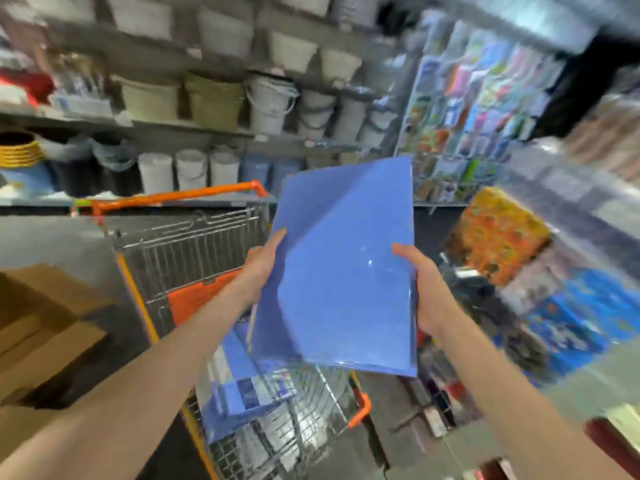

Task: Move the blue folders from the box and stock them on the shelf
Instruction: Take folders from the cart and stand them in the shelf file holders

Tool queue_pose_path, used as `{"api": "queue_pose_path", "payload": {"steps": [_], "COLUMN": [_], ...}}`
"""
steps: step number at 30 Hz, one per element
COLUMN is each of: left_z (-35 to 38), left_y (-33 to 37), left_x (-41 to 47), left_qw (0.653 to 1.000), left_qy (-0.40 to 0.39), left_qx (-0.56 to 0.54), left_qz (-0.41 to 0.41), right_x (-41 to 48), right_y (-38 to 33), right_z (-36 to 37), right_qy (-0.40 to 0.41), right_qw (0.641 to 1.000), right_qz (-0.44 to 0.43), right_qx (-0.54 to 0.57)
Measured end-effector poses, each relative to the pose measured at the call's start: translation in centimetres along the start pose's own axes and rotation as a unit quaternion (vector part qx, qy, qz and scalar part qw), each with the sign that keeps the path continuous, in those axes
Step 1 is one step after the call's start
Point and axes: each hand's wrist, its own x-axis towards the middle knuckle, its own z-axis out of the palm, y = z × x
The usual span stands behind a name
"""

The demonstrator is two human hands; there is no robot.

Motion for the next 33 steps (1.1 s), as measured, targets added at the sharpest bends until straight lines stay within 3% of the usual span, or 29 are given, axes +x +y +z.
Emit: {"api": "queue_pose_path", "payload": {"steps": [6, 8, 17, 23, 28, 33], "left_z": [11.5, 15.8, 33.1, 43.4, 50.9, 55.7], "left_y": [9.5, 11.2, 16.5, 17.6, 16.3, 15.5], "left_x": [-9.6, -12.7, -33.4, -50.1, -63.4, -72.2], "left_qw": [0.983, 0.969, 0.883, 0.833, 0.760, 0.700], "left_qy": [-0.090, -0.134, -0.363, -0.372, -0.398, -0.418], "left_qx": [0.034, -0.002, -0.023, 0.029, 0.092, 0.119], "left_qz": [0.156, 0.209, 0.297, 0.409, 0.506, 0.567], "right_x": [-10.3, -14.3, -36.4, -52.1, -63.8, -69.7], "right_y": [-7.7, -9.8, -17.7, -19.7, -20.7, -23.2], "right_z": [-6.8, -9.8, -22.7, -30.4, -36.0, -40.9], "right_qy": [0.086, 0.121, 0.290, 0.365, 0.459, 0.595], "right_qw": [0.988, 0.978, 0.905, 0.852, 0.775, 0.645], "right_qz": [-0.126, -0.170, -0.307, -0.373, -0.430, -0.466], "right_qx": [-0.007, -0.024, -0.052, -0.048, -0.063, -0.114]}}
